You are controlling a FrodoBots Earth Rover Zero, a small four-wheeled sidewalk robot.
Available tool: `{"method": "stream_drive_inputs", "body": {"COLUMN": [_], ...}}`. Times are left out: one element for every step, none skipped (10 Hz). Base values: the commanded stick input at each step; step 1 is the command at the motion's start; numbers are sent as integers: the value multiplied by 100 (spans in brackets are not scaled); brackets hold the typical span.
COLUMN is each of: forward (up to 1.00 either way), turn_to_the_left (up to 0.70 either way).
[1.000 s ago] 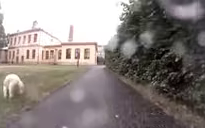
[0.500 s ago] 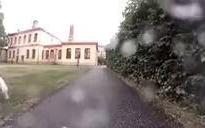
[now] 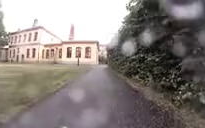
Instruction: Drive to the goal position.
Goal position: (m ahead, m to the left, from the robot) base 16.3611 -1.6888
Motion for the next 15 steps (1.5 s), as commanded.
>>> {"method": "stream_drive_inputs", "body": {"forward": [85, 85, 85, 85, 85, 85, 85, 85, 85, 85, 85, 85, 85, 85, 85], "turn_to_the_left": [0, 0, 0, 0, 0, 0, 0, 0, 0, 0, 0, 0, 0, 0, 0]}}
